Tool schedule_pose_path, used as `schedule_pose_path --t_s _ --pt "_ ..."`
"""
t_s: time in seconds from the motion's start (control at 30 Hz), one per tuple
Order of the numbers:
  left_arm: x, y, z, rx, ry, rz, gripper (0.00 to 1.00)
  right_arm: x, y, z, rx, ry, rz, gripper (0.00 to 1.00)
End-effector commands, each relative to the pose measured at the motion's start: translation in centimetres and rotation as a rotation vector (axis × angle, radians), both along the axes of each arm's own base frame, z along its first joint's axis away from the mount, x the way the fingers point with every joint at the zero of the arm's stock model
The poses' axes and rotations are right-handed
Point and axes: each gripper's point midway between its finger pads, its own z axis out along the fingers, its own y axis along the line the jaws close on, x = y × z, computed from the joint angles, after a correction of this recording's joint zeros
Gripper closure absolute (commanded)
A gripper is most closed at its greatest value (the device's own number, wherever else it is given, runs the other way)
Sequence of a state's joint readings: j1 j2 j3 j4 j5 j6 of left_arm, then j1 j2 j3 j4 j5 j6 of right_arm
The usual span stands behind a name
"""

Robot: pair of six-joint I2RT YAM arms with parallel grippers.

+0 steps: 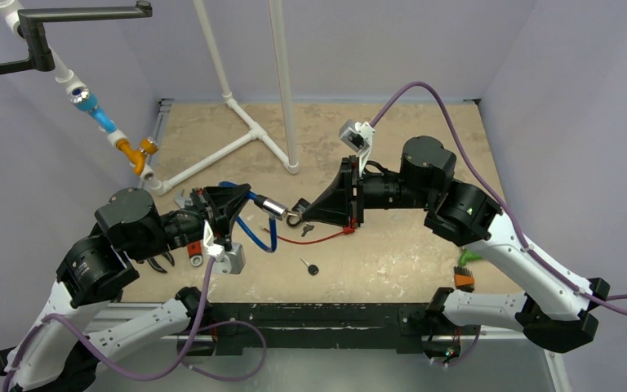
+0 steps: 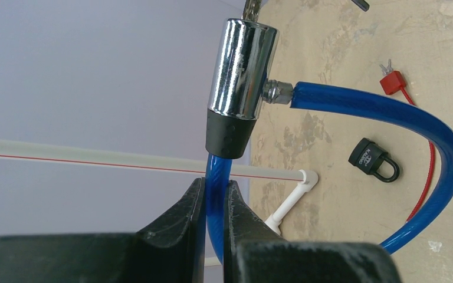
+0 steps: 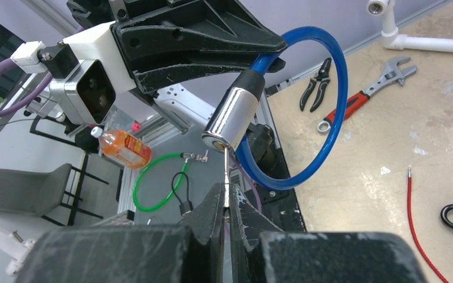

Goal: Unlock with the key

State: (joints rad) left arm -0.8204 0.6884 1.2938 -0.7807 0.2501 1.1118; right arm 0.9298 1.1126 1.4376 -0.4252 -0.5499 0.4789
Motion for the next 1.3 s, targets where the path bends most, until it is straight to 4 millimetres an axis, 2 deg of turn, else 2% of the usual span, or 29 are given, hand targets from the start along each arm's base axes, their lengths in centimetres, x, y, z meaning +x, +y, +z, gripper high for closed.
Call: schedule_pose_path --t_s 0.0,0.5,0.83,1.27 --pt "0.0 0.0 2.3 -0.054 -0.074 -0.003 1.0 -0.3 0.1 1.4 0.051 -0.024 0.026 1.0" --pt "0.2 0.0 2.7 -0.061 -0.077 0.006 1.0 0.2 0.8 0.5 0.053 0.012 0.015 1.0" --pt "0.0 0.0 2.5 -0.047 -0.093 -0.01 1.0 1.3 1.0 0.3 0.048 0.039 -0.047 1.0" --pt "1.1 0.6 2.6 -0.021 -0.151 0.045 1.0 3.0 1.7 -1.4 0.035 0.105 -0.13 1.0"
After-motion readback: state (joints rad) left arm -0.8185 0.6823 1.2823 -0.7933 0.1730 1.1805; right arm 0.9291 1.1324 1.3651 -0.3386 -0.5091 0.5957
